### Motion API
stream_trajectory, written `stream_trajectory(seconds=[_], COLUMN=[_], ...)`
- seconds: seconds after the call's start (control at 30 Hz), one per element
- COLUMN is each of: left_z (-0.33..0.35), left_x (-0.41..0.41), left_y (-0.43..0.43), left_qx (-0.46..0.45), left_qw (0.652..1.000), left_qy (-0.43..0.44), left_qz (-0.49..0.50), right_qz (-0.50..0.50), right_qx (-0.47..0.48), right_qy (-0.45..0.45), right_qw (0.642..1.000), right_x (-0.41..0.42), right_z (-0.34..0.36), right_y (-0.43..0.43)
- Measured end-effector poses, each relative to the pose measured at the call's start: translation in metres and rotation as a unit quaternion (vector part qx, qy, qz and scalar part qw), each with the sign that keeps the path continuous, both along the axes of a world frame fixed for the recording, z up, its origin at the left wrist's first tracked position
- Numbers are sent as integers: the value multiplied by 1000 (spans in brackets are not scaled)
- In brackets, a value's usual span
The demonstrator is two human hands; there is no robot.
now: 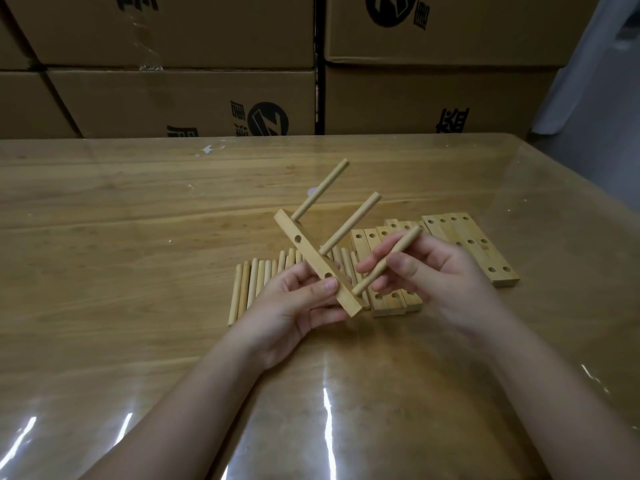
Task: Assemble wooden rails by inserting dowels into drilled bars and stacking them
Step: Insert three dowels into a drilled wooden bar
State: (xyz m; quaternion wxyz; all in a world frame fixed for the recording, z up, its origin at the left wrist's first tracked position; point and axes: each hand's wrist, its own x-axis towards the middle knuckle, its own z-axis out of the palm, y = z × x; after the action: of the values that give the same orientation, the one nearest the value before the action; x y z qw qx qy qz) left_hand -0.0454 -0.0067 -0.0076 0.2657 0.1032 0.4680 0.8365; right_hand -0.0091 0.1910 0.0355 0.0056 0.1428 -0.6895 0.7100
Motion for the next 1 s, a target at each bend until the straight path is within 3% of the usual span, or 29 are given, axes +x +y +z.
stream_trajectory(seconds=[0.6, 1.0], left_z=[-7, -7], left_x=[0, 1], left_y=[1, 4], left_qx=[22, -18], left_qw=[997, 993], left_qy=[21, 41], left_qz=[65, 112], right_qz=[-105, -133], right_qx=[-60, -86], right_qy=[-10, -21], right_qw=[993, 987], right_x=[-4, -6], right_z=[-16, -23], right_y=[-24, -29])
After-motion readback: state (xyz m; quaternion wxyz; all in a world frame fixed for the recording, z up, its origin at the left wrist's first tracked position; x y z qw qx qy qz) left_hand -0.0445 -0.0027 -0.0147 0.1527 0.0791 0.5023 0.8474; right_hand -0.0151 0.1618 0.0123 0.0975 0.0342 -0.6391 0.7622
